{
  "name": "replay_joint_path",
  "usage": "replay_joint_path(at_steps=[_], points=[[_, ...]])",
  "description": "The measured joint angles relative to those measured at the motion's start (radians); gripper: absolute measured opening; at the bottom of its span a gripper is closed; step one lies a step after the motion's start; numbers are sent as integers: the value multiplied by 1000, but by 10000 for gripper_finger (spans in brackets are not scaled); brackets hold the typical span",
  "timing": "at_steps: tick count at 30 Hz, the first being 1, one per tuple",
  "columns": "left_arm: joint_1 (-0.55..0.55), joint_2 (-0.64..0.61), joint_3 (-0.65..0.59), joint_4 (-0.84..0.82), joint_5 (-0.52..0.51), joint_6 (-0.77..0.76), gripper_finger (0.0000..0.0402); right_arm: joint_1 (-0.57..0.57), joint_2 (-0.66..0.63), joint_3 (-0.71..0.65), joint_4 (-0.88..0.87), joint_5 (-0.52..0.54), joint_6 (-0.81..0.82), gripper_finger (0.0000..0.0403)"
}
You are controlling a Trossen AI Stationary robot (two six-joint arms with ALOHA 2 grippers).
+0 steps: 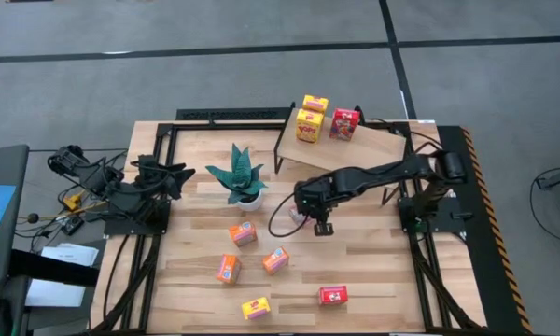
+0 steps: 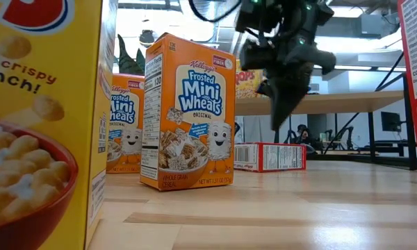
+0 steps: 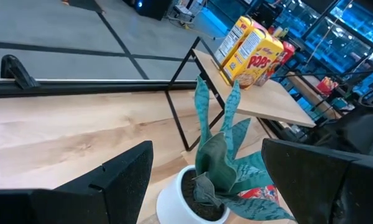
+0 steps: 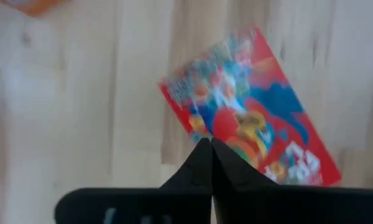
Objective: Stack cereal on shelf
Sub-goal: Put the top red cereal box on the shelf aligned with the other red cereal box
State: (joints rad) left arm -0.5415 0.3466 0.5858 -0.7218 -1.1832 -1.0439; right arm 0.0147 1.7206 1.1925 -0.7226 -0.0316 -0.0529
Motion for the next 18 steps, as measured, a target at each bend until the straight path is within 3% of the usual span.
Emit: replay_joint_path(at_steps=[6,18], points=[[0,0,0,-2,0,-15,293,24,0,-92,100,3,118,39],[0,0,0,-7,-1,-16,293,141,0,-157,105,10,241,13]])
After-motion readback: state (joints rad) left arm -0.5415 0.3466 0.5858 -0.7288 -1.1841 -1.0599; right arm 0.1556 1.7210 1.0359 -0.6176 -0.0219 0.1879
